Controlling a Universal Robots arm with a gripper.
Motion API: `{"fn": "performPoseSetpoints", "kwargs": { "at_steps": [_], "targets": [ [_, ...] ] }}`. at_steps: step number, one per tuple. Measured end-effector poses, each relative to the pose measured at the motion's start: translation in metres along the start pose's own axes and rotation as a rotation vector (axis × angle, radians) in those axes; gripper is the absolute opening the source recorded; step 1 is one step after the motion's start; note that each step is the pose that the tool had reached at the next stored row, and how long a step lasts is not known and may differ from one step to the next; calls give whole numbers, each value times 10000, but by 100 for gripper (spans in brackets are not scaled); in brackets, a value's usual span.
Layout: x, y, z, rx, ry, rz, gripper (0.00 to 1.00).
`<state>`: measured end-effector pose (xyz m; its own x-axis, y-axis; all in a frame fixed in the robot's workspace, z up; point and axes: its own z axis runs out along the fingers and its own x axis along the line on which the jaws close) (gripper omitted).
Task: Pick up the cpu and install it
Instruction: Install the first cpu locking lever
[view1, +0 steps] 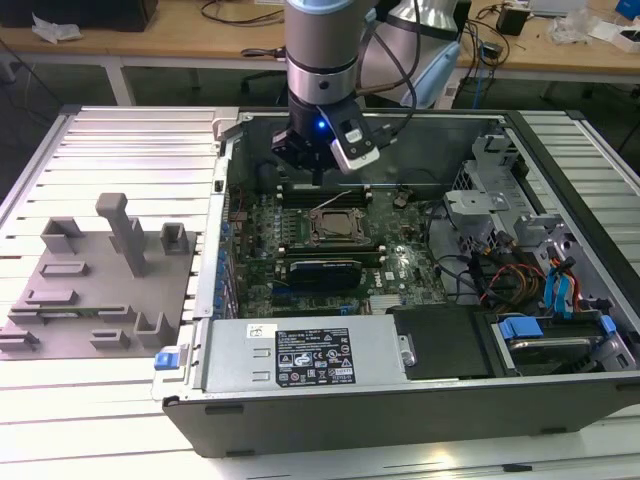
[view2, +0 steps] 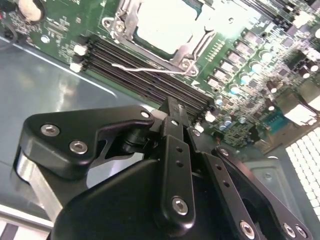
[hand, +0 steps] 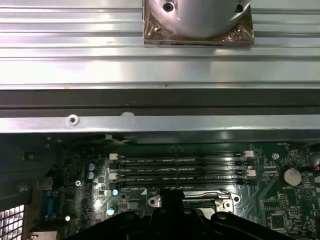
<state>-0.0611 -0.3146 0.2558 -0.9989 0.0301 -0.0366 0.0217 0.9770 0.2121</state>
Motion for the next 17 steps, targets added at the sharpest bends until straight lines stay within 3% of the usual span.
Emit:
{"fn": "performPoseSetpoints", "kwargs": {
  "at_steps": [6, 13, 17],
  "targets": [
    [-27, -5, 19, 13, -76, 354, 11],
    [-25, -18, 73, 47, -269, 1241, 11],
    [-25, -18, 75, 49, -278, 1287, 11]
  ]
}}
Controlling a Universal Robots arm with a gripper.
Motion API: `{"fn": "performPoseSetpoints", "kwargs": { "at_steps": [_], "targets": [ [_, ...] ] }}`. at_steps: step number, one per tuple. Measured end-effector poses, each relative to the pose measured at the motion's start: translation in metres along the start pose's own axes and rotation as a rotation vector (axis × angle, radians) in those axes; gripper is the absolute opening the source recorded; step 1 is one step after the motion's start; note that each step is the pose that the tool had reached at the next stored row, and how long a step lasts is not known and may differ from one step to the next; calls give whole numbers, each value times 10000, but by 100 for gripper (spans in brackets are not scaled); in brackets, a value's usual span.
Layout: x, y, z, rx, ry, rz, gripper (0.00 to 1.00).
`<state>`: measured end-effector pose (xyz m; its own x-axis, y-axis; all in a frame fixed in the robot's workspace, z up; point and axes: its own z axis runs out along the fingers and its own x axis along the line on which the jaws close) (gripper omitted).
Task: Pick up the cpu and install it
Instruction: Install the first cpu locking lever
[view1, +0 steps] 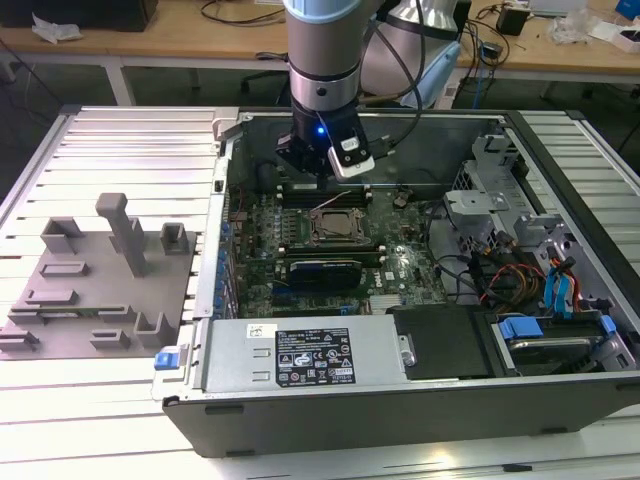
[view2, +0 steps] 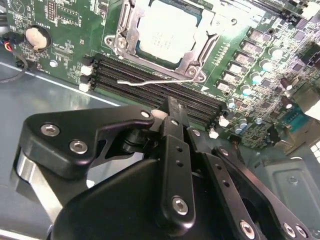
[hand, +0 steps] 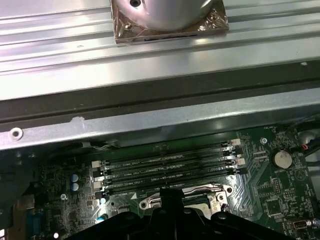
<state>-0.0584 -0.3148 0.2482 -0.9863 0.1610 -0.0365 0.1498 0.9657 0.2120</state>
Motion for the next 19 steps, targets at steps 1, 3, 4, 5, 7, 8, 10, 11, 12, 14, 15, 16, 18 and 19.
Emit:
{"fn": "performPoseSetpoints", "kwargs": {
  "at_steps": [1, 3, 4, 5, 7, 8, 10, 11, 12, 14, 15, 16, 18, 19],
  "targets": [
    [0, -1, 4, -3, -3, 7, 11],
    [-2, -7, 23, 1, -19, 85, 11],
    [-5, -16, 54, 6, -45, 200, 11],
    [-6, -27, 94, 12, -80, 364, 11],
    [-4, -46, 155, 26, -158, 727, 11],
    [-3, -50, 174, 35, -203, 935, 11],
    [-1, -60, 221, 63, -374, 1723, 11],
    [-3, -62, 231, 72, -423, 1946, 11],
    [-6, -62, 235, 78, -450, 2075, 11],
    [-29, -52, 256, 93, -550, 2535, 11],
    [-21, 33, 298, 112, -664, 3053, 11],
    [-13, 70, 322, 130, -759, 3496, 11],
    [-13, 81, 329, 134, -782, 3600, 11],
    [-17, 85, 333, 135, -790, 3636, 11]
  ]
}}
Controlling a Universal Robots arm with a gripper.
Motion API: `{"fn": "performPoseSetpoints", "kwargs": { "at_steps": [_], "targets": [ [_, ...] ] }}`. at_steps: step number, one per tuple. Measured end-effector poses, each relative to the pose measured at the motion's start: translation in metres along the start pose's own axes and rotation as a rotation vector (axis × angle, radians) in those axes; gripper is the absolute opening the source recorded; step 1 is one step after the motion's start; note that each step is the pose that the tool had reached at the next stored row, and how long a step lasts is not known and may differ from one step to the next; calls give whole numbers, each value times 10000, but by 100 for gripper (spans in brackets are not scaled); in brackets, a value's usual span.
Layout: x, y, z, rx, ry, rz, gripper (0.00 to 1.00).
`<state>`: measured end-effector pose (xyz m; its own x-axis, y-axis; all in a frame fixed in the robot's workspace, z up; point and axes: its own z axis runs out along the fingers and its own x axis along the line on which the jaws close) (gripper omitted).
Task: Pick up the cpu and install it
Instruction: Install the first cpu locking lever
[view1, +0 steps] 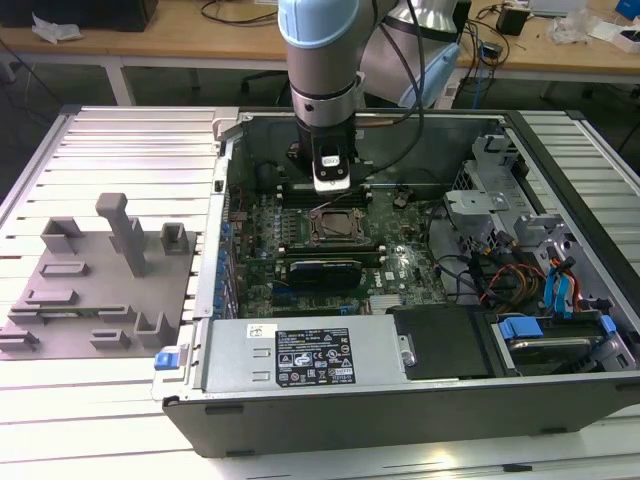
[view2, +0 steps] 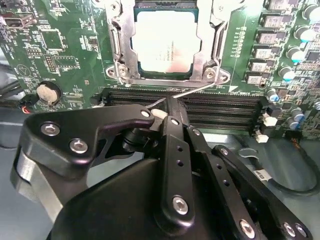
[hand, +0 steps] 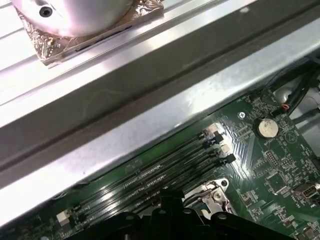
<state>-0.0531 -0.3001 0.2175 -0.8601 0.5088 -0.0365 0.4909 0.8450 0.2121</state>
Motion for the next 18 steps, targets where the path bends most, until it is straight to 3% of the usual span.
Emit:
{"fn": "performPoseSetpoints", "kwargs": {
  "at_steps": [12, 18],
  "targets": [
    [-82, 25, 134, 16, -53, 229, 11],
    [-108, 37, 170, 88, -112, 288, 11]
  ]
}}
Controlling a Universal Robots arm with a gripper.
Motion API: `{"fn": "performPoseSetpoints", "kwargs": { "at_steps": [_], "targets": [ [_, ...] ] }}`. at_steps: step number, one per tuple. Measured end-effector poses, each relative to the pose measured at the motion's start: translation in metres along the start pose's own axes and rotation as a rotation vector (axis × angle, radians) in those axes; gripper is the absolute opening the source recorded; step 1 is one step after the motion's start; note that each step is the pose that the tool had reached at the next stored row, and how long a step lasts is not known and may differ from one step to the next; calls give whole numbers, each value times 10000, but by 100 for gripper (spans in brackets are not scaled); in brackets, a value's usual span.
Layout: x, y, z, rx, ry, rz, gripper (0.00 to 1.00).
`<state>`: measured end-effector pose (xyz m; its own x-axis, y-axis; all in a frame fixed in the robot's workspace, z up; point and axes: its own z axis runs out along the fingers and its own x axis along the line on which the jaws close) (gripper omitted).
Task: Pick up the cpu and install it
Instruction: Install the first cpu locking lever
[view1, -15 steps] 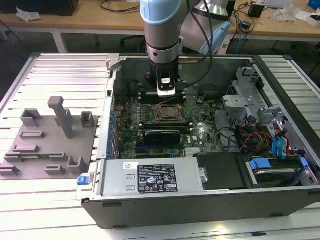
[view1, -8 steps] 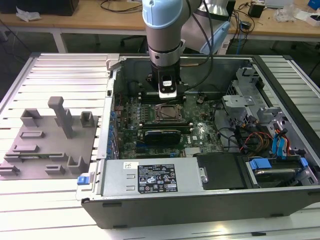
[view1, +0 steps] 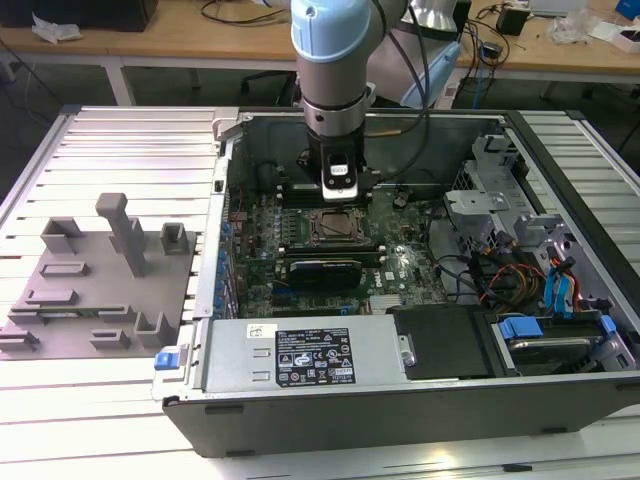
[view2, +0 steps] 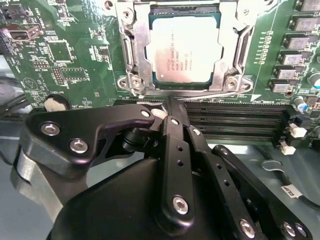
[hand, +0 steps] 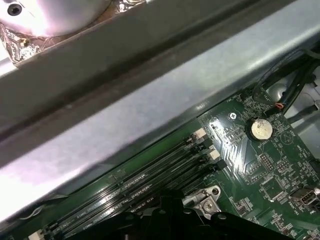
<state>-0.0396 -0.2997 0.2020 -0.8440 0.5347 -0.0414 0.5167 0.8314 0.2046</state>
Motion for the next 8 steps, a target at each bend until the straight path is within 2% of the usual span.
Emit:
{"fn": "performPoseSetpoints", "kwargs": {
  "at_steps": [8],
  "targets": [
    [-21, 2, 60, 94, -61, 35, 11]
  ]
}}
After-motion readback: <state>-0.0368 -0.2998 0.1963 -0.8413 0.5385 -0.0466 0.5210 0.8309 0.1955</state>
